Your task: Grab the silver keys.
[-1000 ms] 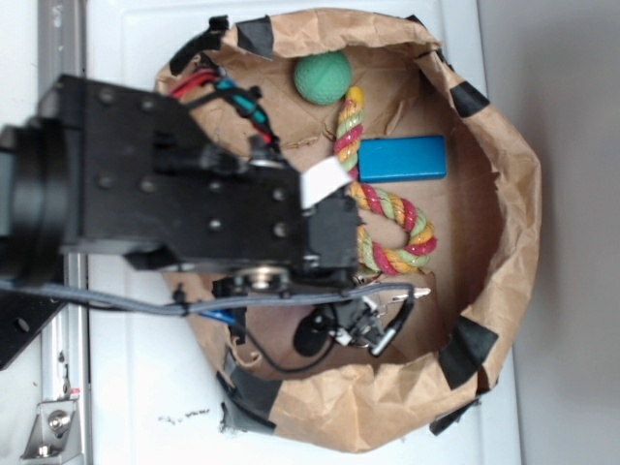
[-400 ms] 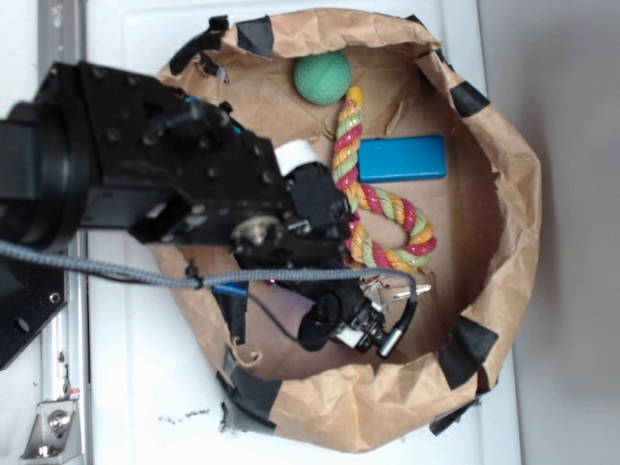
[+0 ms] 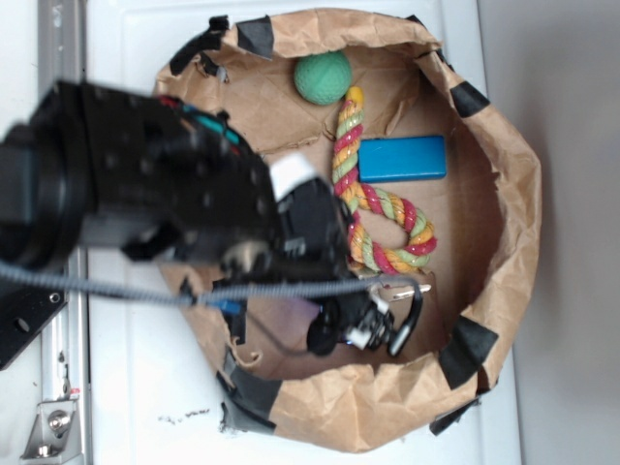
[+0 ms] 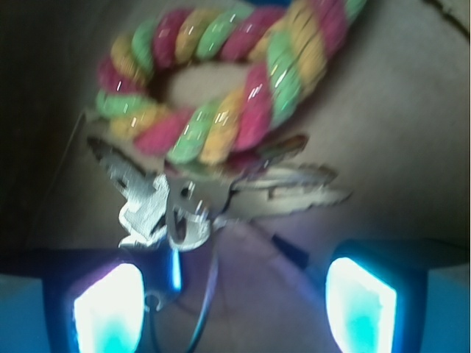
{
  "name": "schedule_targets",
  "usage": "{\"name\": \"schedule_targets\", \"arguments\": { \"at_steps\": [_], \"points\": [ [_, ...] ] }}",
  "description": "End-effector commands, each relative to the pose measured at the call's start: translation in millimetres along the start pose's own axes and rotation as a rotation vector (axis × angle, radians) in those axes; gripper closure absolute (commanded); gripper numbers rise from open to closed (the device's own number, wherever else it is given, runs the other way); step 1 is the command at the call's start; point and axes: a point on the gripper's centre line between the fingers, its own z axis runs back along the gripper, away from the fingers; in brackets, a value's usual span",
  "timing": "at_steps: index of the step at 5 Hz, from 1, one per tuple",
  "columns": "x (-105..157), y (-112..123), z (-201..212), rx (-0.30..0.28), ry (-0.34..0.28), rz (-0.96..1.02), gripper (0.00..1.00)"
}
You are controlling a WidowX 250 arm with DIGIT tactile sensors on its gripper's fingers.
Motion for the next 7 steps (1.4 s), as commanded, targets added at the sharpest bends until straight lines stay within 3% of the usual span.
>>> {"name": "schedule_targets", "arguments": {
  "at_steps": [1,2,3,6,7],
  "points": [
    [-16.5,-13.0,-6.3,0.044,-0.029,-0.024,0.0],
    [-14.0,-20.8,-6.4,0.056,-0.031,-0.001,0.0],
    [-9.0,-30.1,-4.7,0.064,-0.043,0.048,1.0],
    [1.1,-43.1,-3.9,0.084,-0.071,0.082,1.0],
    [8.5,-49.1,10.3,0.138,-0.191,0.139,1.0]
  ]
}}
